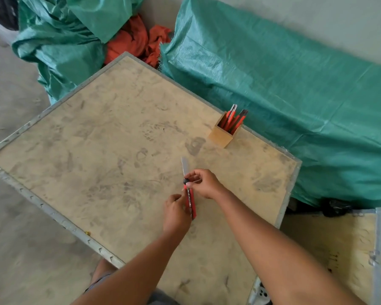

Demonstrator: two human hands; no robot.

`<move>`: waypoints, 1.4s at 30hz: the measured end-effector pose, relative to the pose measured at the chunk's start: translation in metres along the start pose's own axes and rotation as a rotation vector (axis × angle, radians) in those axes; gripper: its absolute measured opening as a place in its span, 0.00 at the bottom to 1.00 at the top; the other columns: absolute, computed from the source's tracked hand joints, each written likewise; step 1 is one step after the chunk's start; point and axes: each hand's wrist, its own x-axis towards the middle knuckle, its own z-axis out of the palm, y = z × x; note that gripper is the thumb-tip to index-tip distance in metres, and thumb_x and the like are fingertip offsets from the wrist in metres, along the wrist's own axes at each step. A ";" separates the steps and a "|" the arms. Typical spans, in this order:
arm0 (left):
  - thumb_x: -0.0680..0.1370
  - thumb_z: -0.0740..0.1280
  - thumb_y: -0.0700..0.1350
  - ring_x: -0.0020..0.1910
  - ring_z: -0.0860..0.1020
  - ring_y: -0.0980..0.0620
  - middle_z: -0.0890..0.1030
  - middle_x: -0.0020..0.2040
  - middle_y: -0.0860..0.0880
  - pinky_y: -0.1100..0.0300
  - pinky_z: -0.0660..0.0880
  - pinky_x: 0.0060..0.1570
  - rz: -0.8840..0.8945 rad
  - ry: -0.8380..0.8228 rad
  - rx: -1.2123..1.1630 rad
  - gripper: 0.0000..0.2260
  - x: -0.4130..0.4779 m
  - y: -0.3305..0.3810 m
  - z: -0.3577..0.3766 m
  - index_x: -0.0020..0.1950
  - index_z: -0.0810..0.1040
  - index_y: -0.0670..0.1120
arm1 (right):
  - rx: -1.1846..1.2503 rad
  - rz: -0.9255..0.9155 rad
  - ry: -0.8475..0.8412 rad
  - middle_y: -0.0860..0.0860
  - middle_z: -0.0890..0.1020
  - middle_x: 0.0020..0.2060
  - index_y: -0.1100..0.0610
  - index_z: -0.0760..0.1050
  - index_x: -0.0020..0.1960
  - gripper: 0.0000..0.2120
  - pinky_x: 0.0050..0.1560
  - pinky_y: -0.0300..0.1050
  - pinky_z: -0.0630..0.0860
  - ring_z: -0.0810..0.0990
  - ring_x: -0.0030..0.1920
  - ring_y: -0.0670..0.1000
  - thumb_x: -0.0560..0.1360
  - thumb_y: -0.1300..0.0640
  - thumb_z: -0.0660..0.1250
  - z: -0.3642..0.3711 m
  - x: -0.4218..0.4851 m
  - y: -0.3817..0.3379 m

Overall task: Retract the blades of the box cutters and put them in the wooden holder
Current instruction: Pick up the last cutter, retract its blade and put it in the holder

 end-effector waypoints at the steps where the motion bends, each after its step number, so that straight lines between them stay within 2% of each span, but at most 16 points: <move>1: 0.73 0.65 0.34 0.52 0.75 0.48 0.77 0.54 0.46 0.63 0.69 0.46 0.031 -0.013 -0.008 0.30 0.002 -0.001 -0.003 0.74 0.70 0.52 | 0.036 0.006 0.024 0.45 0.86 0.45 0.51 0.83 0.53 0.11 0.50 0.40 0.79 0.85 0.48 0.46 0.73 0.62 0.75 -0.002 -0.002 0.001; 3: 0.75 0.62 0.34 0.44 0.78 0.50 0.79 0.49 0.48 0.61 0.74 0.42 0.026 -0.065 -0.032 0.31 0.006 0.002 -0.013 0.75 0.67 0.56 | 0.102 0.005 0.071 0.46 0.87 0.46 0.52 0.83 0.54 0.11 0.49 0.42 0.80 0.85 0.49 0.47 0.73 0.61 0.75 -0.007 -0.006 0.001; 5: 0.76 0.60 0.34 0.38 0.79 0.52 0.82 0.45 0.50 0.61 0.78 0.40 0.013 -0.131 -0.108 0.30 0.009 0.003 -0.022 0.74 0.67 0.60 | 0.154 -0.006 0.104 0.47 0.86 0.47 0.55 0.83 0.55 0.11 0.45 0.39 0.77 0.85 0.48 0.46 0.74 0.62 0.75 -0.011 -0.012 -0.001; 7: 0.76 0.60 0.32 0.35 0.81 0.49 0.84 0.44 0.51 0.62 0.79 0.39 0.047 -0.195 -0.189 0.30 0.008 0.007 -0.035 0.73 0.68 0.58 | 0.201 -0.006 0.128 0.50 0.87 0.49 0.56 0.83 0.57 0.11 0.43 0.36 0.76 0.84 0.47 0.45 0.75 0.63 0.74 -0.015 -0.017 -0.004; 10: 0.78 0.63 0.32 0.40 0.83 0.46 0.85 0.54 0.51 0.64 0.78 0.40 0.110 -0.240 -0.217 0.23 0.010 0.010 -0.055 0.67 0.76 0.55 | 0.313 0.003 0.153 0.53 0.87 0.50 0.56 0.83 0.57 0.11 0.39 0.36 0.77 0.84 0.45 0.45 0.75 0.64 0.73 -0.018 -0.026 -0.012; 13: 0.78 0.62 0.32 0.40 0.84 0.50 0.85 0.50 0.54 0.57 0.83 0.46 0.137 -0.309 -0.231 0.27 0.017 0.009 -0.075 0.69 0.74 0.60 | 0.411 -0.001 0.184 0.52 0.87 0.50 0.53 0.83 0.55 0.10 0.41 0.39 0.78 0.83 0.45 0.46 0.76 0.64 0.73 -0.019 -0.033 -0.024; 15: 0.78 0.63 0.31 0.38 0.84 0.53 0.85 0.49 0.54 0.48 0.83 0.49 0.139 -0.346 -0.272 0.27 0.024 0.006 -0.089 0.70 0.75 0.57 | 0.447 -0.017 0.213 0.50 0.87 0.49 0.50 0.84 0.53 0.10 0.43 0.40 0.79 0.84 0.46 0.46 0.75 0.63 0.74 -0.019 -0.039 -0.034; 17: 0.78 0.65 0.30 0.36 0.82 0.52 0.84 0.49 0.51 0.45 0.83 0.50 0.151 -0.365 -0.312 0.25 0.028 0.010 -0.108 0.70 0.76 0.51 | 0.450 -0.043 0.257 0.51 0.88 0.50 0.51 0.84 0.53 0.10 0.42 0.39 0.80 0.84 0.46 0.46 0.75 0.62 0.75 -0.017 -0.044 -0.044; 19: 0.77 0.66 0.29 0.38 0.82 0.49 0.84 0.50 0.45 0.46 0.84 0.47 0.177 -0.371 -0.329 0.24 0.033 0.015 -0.127 0.68 0.77 0.50 | 0.445 -0.081 0.307 0.52 0.88 0.51 0.54 0.85 0.56 0.11 0.40 0.36 0.79 0.84 0.47 0.46 0.74 0.61 0.76 -0.013 -0.049 -0.056; 21: 0.76 0.66 0.29 0.41 0.82 0.47 0.85 0.51 0.43 0.50 0.85 0.43 0.207 -0.386 -0.358 0.24 0.035 0.022 -0.145 0.66 0.78 0.51 | 0.451 -0.108 0.337 0.51 0.88 0.50 0.55 0.85 0.56 0.11 0.42 0.37 0.80 0.85 0.47 0.46 0.75 0.61 0.75 -0.009 -0.055 -0.069; 25: 0.76 0.68 0.29 0.44 0.84 0.50 0.86 0.45 0.54 0.53 0.84 0.41 0.237 -0.409 -0.418 0.23 0.046 0.037 -0.175 0.59 0.81 0.58 | 0.509 -0.135 0.354 0.49 0.87 0.49 0.53 0.85 0.57 0.11 0.46 0.41 0.84 0.86 0.49 0.47 0.75 0.62 0.74 0.000 -0.064 -0.092; 28: 0.76 0.69 0.30 0.44 0.86 0.51 0.87 0.46 0.53 0.47 0.84 0.44 0.243 -0.436 -0.469 0.21 0.055 0.047 -0.193 0.63 0.81 0.50 | 0.506 -0.153 0.354 0.47 0.88 0.49 0.50 0.85 0.57 0.11 0.45 0.39 0.83 0.86 0.49 0.45 0.76 0.60 0.74 0.008 -0.070 -0.106; 31: 0.75 0.70 0.30 0.45 0.87 0.51 0.88 0.46 0.53 0.49 0.84 0.43 0.246 -0.451 -0.511 0.20 0.065 0.052 -0.211 0.66 0.79 0.43 | 0.483 -0.164 0.353 0.49 0.88 0.50 0.54 0.85 0.58 0.12 0.46 0.41 0.84 0.87 0.49 0.47 0.75 0.61 0.75 0.015 -0.073 -0.120; 35: 0.75 0.70 0.30 0.49 0.86 0.43 0.87 0.53 0.46 0.44 0.83 0.47 0.262 -0.514 -0.541 0.19 0.079 0.057 -0.231 0.65 0.80 0.43 | 0.460 -0.182 0.390 0.48 0.88 0.49 0.55 0.85 0.58 0.12 0.43 0.39 0.84 0.87 0.48 0.48 0.75 0.62 0.74 0.022 -0.076 -0.138; 38: 0.76 0.69 0.31 0.50 0.86 0.42 0.87 0.53 0.44 0.45 0.84 0.47 0.248 -0.571 -0.588 0.19 0.084 0.060 -0.242 0.65 0.80 0.44 | 0.461 -0.186 0.410 0.47 0.88 0.49 0.54 0.85 0.57 0.12 0.44 0.38 0.83 0.87 0.48 0.48 0.75 0.62 0.75 0.025 -0.079 -0.145; 42: 0.76 0.70 0.32 0.52 0.85 0.40 0.86 0.55 0.42 0.45 0.83 0.49 0.246 -0.617 -0.589 0.19 0.088 0.063 -0.249 0.66 0.79 0.43 | 0.373 -0.196 0.448 0.47 0.87 0.52 0.52 0.85 0.57 0.12 0.51 0.41 0.82 0.86 0.50 0.47 0.75 0.61 0.75 0.029 -0.082 -0.154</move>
